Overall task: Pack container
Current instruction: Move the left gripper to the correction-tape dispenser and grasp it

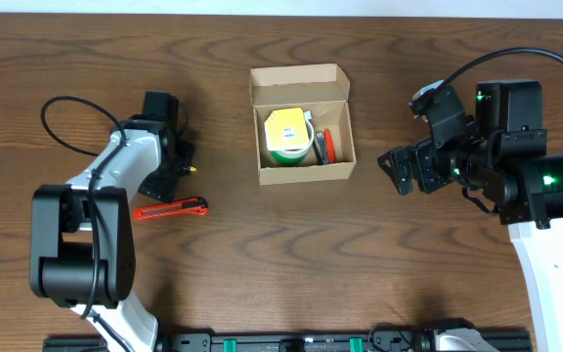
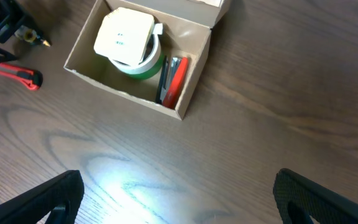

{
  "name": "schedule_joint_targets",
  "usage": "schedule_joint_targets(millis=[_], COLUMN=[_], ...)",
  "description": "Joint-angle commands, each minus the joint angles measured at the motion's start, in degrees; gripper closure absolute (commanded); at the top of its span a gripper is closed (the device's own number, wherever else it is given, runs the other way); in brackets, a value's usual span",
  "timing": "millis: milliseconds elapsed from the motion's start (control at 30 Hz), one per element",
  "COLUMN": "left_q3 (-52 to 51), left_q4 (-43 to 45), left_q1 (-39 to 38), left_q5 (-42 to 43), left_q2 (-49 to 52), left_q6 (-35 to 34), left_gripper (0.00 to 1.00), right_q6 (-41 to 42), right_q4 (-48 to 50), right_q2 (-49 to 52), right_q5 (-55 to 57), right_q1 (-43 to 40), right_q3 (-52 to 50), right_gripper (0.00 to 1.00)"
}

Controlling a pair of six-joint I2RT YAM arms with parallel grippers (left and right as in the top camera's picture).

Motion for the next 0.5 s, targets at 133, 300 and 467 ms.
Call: schedule_joint_targets(millis=[133,300,467], left_q3=[3.56,3.67,3.67], left_q4=[-1.11,-1.14,-1.22], left_q1=[1.18,1.18,1.18], left_q5=[-0.11,-0.50,-1.55], left_q2=[2.14,2.14,2.14], left_q6=[-0.24,-0.20,-0.17], left_gripper=[0.27,0.47,0.52], right_q6=[-0.74,-0.74,-0.74], right_q4=[-0.02,0.00,-0.02], right_q2=[-0.33,-0.33,-0.33], right_q5=[-0.59,-0.59,-0.59], right_q1=[-0.04,-0.04,-0.04], right_q3=[0.13,0.13,0.13], right_gripper=[0.01,0.01,0.01])
